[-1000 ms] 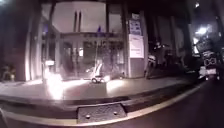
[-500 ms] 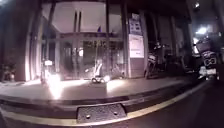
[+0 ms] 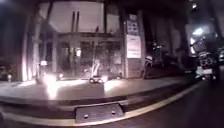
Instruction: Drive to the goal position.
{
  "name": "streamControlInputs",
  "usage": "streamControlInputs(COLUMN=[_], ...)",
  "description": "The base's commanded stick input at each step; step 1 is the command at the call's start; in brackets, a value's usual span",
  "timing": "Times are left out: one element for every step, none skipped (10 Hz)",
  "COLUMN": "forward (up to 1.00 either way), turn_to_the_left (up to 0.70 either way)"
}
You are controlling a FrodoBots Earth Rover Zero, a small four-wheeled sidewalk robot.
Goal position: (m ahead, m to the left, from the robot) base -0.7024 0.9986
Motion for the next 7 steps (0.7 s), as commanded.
streamControlInputs(forward=[0.00, 0.00, 0.00, 0.00, 0.00, 0.00, 0.03], turn_to_the_left=[0.00, 0.00, 0.00, 0.00, 0.00, 0.00, 0.00])
